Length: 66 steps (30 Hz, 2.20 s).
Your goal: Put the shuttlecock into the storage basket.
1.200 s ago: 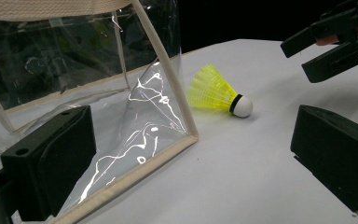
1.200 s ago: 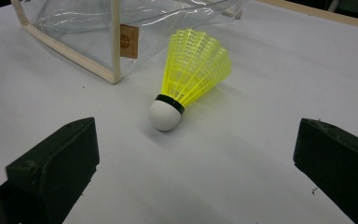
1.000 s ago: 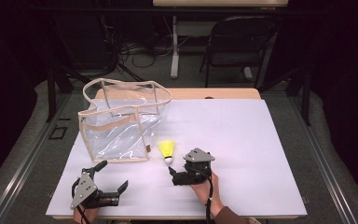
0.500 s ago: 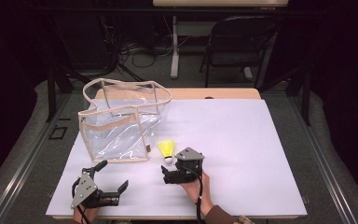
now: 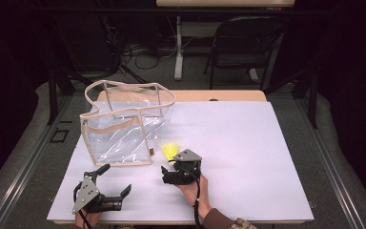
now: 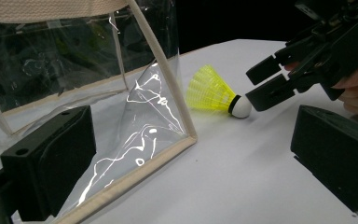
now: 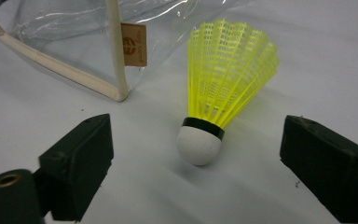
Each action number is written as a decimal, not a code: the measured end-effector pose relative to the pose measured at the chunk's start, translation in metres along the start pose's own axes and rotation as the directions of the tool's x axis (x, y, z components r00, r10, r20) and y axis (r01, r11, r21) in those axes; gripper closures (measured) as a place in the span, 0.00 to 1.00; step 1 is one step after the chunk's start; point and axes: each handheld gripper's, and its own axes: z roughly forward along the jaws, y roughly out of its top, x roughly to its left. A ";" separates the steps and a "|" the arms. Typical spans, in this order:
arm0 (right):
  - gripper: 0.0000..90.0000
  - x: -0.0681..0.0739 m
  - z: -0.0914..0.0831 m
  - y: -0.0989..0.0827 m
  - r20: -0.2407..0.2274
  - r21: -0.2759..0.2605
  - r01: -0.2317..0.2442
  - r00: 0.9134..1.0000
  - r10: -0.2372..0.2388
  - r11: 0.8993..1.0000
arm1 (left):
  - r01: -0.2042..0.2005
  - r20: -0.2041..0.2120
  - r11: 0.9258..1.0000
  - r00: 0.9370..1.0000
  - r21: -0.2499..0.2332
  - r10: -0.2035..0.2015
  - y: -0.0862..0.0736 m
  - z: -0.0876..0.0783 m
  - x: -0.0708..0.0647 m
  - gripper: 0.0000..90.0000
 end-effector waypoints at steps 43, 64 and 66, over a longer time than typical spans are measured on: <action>0.72 0.001 0.019 0.003 0.085 0.062 -0.172 0.982 0.167 0.983 | 0.000 0.002 1.000 1.000 0.000 0.000 0.000 0.000 0.001 0.00; 0.73 -0.005 0.009 0.006 0.064 0.047 -0.155 0.986 0.152 0.987 | -0.002 -0.001 1.000 1.000 0.004 0.002 0.000 0.000 0.001 0.00; 0.73 -0.007 0.008 0.006 0.061 0.050 -0.152 0.987 0.149 0.987 | -0.002 0.000 1.000 1.000 0.002 0.002 0.000 0.000 0.001 0.00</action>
